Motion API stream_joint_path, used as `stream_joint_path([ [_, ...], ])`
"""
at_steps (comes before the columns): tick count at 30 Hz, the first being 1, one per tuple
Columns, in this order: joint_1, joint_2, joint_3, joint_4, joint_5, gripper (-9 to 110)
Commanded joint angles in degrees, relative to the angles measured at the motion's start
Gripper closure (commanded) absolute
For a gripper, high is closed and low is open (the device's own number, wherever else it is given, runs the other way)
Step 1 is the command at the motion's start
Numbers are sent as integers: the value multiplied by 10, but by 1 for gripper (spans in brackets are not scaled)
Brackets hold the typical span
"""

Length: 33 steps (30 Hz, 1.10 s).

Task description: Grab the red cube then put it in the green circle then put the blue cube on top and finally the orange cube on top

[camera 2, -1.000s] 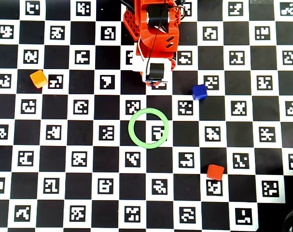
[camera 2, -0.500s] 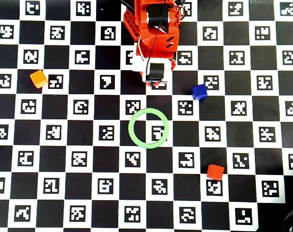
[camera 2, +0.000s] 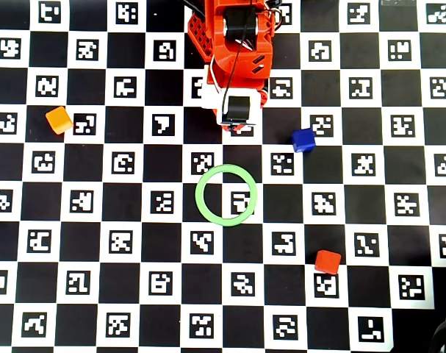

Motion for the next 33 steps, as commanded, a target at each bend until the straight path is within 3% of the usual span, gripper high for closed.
stream_joint_path([
  [1, 0, 28, 23, 62, -2, 107],
  [19, -8, 28, 23, 62, 10, 107],
  [25, 3, -22, -11, -17, 109, 107],
  [33, -7, -281, -331, -54, 340, 108],
])
